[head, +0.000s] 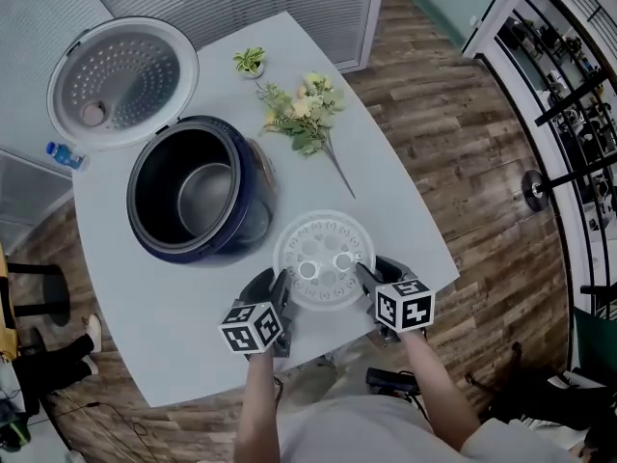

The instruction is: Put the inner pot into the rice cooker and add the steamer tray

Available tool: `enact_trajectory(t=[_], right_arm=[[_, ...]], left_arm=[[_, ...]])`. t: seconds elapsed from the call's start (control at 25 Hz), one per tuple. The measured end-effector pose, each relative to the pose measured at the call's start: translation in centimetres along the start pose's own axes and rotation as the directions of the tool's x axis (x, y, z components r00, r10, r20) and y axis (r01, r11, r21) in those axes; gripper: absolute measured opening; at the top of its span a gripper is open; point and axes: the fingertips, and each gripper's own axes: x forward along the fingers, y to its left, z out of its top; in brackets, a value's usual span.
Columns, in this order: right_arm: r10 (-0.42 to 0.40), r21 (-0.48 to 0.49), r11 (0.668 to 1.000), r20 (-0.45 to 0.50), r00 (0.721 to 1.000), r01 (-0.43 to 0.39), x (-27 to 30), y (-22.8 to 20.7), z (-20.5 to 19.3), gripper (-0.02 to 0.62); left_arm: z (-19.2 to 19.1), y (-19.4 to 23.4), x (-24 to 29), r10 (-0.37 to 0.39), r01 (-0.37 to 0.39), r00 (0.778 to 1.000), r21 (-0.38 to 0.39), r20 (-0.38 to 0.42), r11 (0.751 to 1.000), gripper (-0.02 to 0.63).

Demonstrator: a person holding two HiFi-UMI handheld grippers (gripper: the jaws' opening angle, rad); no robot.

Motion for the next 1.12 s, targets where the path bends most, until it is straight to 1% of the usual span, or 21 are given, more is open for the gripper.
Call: enact_trajectory(t=[0.12, 0.2, 0.24, 0.28, 0.48, 0.64, 0.88, 1.12], right_arm=[[-0.005, 0.002, 1.000, -0.011, 1.000, 0.005, 0.2, 0.0, -0.5, 0.164], [-0.003, 0.006, 1.000, -0.012, 1.000, 0.003, 0.3, -0.1, -0.7, 0.160], [0.000, 0.005, 1.000, -0.012, 1.000, 0.000, 0.3, 0.0, -0.7, 0.147], [0.003, 0.002, 1.000, -0.012, 1.000, -0.003, 0.4, 0.0, -0.7, 0.140], [0.015, 0.008, 1.000, -0.001, 1.000, -0.015, 0.6, 0.1, 0.1, 0.129], [-0.002, 0.011, 1.000, -0.002, 1.000, 0.002, -0.1, -0.2, 0.1, 0.126], [-0.028, 0.035, 0.999, 0.021, 0.999, 0.027, -1.3, -0.4, -0.1, 0.124], [-0.036, 0.031, 0.999, 0.058, 0.998, 0.034, -3.3, 0.8, 0.8, 0.121]], left_arm=[[-0.2, 0.0, 0.5, 0.009, -0.008, 1.000, 0.016, -0.020, 1.000, 0.139], [-0.3, -0.2, 0.7, 0.005, -0.004, 1.000, 0.025, -0.025, 1.000, 0.111], [-0.3, -0.3, 0.7, 0.008, -0.007, 1.000, 0.028, -0.023, 1.000, 0.099], [-0.3, -0.3, 0.7, 0.012, -0.012, 1.000, 0.029, -0.020, 1.000, 0.098], [0.2, -0.3, 0.6, 0.006, -0.006, 1.000, 0.009, -0.008, 1.000, 0.094], [0.5, -1.1, 0.1, -0.016, 0.016, 1.000, 0.016, 0.001, 1.000, 0.091], [0.9, -2.2, -0.1, -0.057, 0.058, 0.998, 0.054, -0.004, 0.997, 0.091], [1.8, -3.0, -1.8, -0.081, 0.079, 0.996, 0.075, 0.021, 0.994, 0.091]])
